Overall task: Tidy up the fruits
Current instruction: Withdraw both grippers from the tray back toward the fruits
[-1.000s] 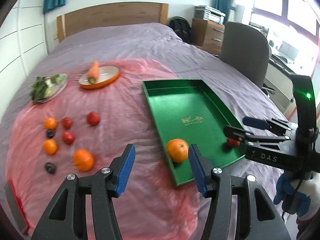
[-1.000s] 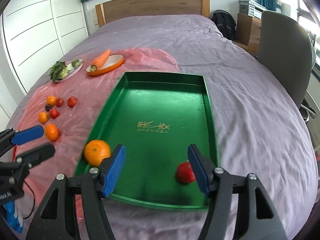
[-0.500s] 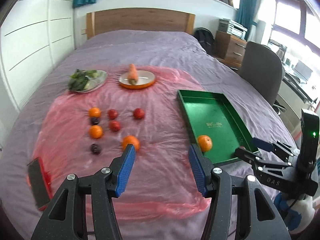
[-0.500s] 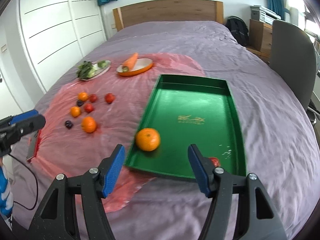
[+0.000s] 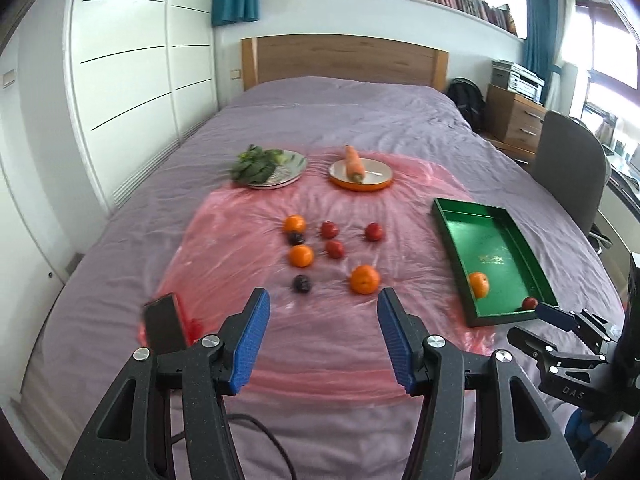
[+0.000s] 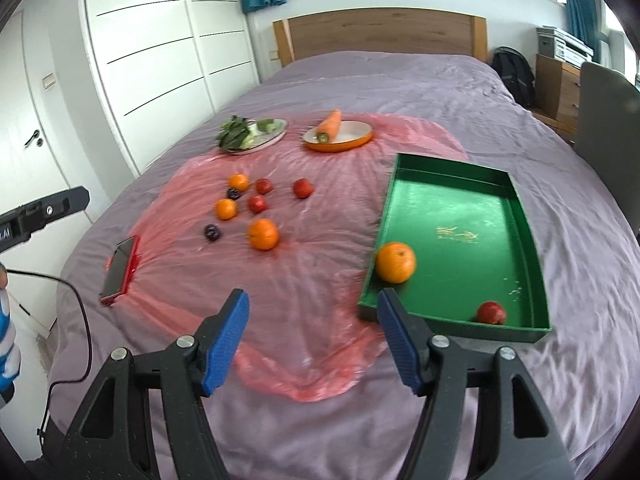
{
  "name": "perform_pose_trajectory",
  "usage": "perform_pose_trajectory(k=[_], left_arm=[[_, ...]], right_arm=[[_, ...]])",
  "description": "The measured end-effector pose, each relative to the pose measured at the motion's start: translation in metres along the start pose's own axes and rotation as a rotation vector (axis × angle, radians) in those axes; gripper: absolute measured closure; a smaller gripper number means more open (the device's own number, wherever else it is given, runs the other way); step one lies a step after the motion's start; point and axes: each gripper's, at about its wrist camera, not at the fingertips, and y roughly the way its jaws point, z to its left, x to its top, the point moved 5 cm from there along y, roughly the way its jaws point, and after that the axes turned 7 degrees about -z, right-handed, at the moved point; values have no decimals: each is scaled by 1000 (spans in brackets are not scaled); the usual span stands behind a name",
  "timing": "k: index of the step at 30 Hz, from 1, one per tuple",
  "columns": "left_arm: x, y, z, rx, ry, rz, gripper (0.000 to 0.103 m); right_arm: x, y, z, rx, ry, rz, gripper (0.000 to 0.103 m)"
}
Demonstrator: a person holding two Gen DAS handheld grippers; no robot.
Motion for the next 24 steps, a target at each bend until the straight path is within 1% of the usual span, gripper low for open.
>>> perform_pose_trajectory(k=[2,4,8,14,20,24], left_arm=[[-4,-5,8,13,-2,2,51],[-8,-9,18,24,-11,9,46],[-17,-21,34,52,-9,7,46],[-34,-31,61,98,-26,25,46],[-60,-28,92,142,-64,68,45],[-72,-24,101,148,-76,92,45]], right_arm=[[-3,-2,8,10,-8,0,0],[-6,-3,16,17,-13,3,0],[-13,-4,33,31,-22,11,0],[-16,-8,58,51,-34,13,0],[-18,-12,82,51,-47,15,0],[-26,-9,98,51,-52,35,0]])
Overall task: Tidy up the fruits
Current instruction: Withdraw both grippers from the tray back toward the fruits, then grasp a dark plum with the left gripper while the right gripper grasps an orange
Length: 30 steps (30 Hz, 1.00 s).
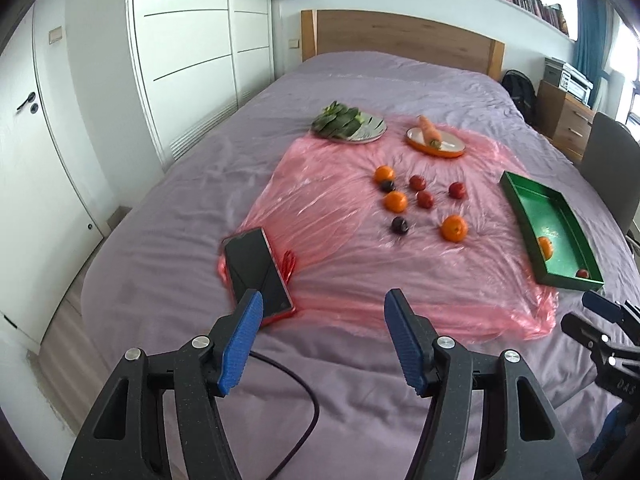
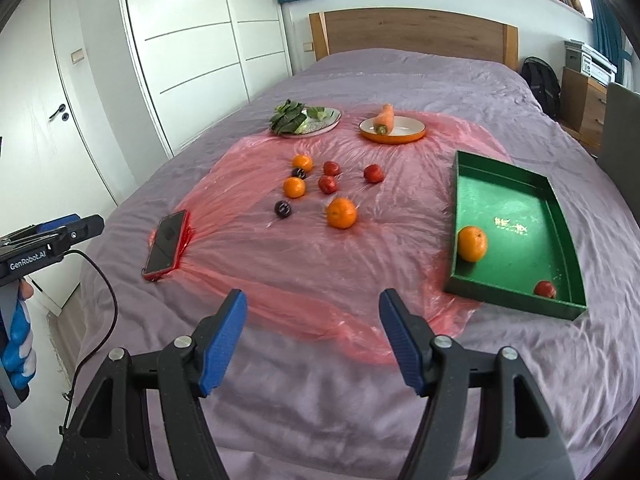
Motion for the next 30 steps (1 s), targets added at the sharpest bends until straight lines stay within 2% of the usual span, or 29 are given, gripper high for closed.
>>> perform_pose_trajectory(k=[6,19,30], left_arm=[[-2,6,3,-18,-7,6,45],[-3,37,-8,-55,3,46,45],[8,89,-37,-131,13,93,45]], right_arm=[[-11,8,18,16,-16,30,0],[-2,14,-1,0,5,6,0],[13,65,-12,8,15,48,0]])
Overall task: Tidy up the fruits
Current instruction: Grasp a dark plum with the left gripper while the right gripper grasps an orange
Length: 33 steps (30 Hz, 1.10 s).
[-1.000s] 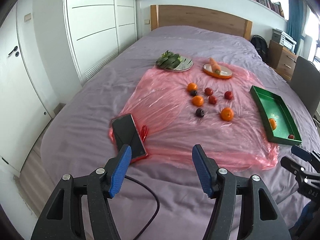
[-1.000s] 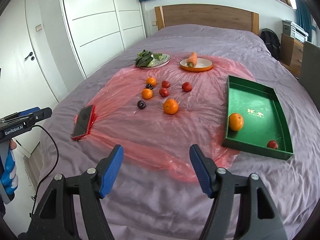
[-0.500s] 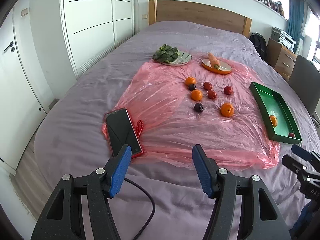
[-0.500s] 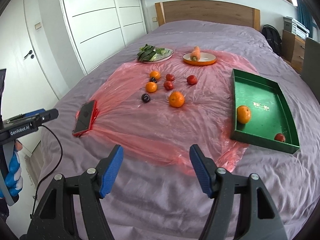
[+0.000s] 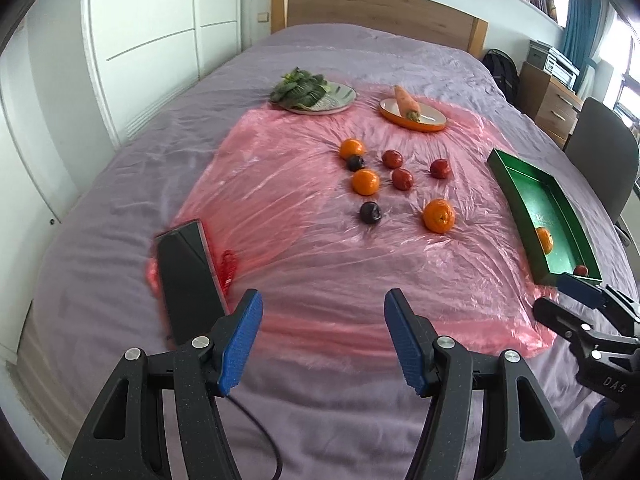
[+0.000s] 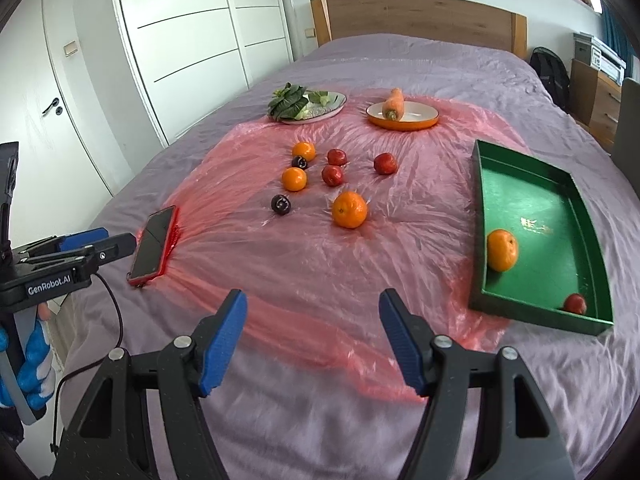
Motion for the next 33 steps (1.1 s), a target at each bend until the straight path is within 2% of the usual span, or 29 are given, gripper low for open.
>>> perform_pose_trajectory(k=[12,17,24,26,33], left_arm=[[24,73,-27,-76,5,31,47],[37,108,-39,-115,23,45,57],[44,151,-47,-143,39,75,63],[44,162,-48,-144,40,84,69],[39,180,-51,-144,53,101,75]], right_arm=[[22,74,-16,27,25,46,0],[36,103,-24,31,39,58,0],[51,139,-33,26,61,80,0],[53,148,-34,29,69,91,0],[54,170,-39,28,91,111,0]])
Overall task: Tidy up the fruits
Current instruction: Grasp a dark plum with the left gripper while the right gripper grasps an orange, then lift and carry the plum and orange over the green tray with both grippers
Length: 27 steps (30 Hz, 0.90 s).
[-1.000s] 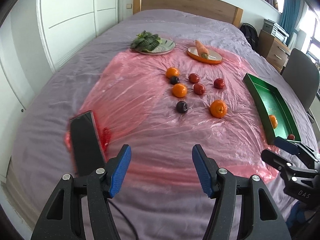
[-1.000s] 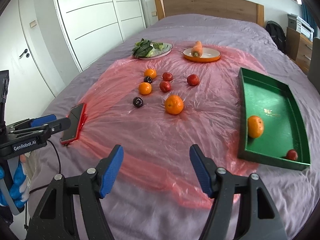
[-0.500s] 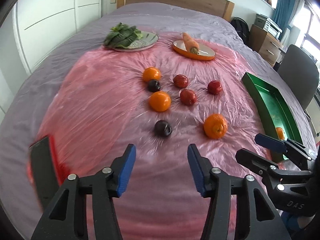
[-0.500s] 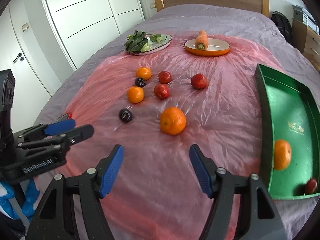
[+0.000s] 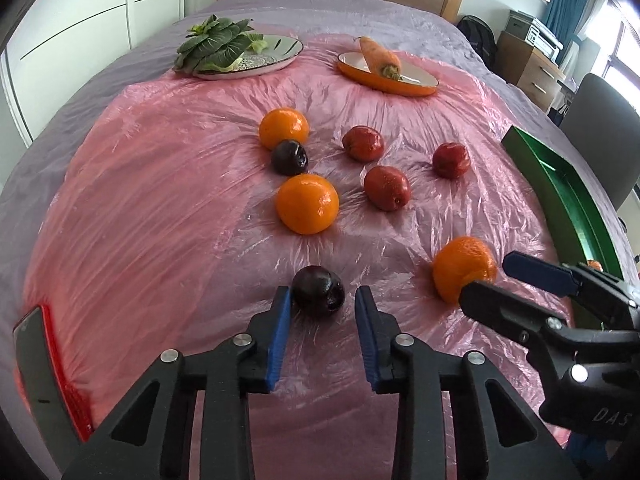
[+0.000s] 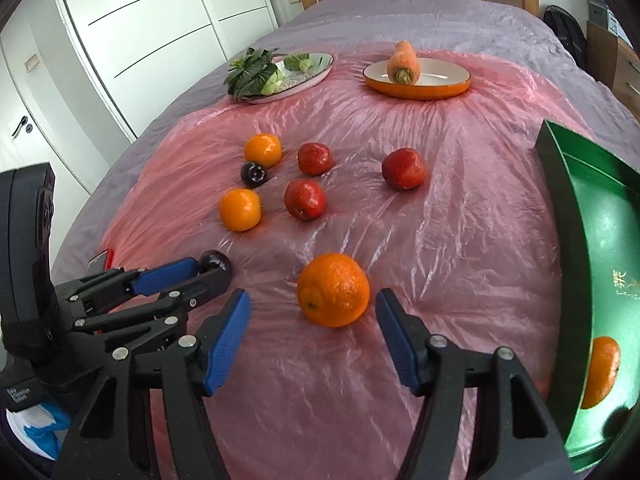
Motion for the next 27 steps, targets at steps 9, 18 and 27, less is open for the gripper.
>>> perform_pose_trajectory(k=[9,18,27], left_arm=[[-2,6,5,-11,-12,4,79],[-3,10,4,-4,-1,-6,80],[-5,9,4,-3,-3,-20,81]], right_arm=[[-3,19,-3,-14,-6,26,0],[-10,30,-7,-45,-14,53,24],[-13,34,-9,-34,-13,53,25]])
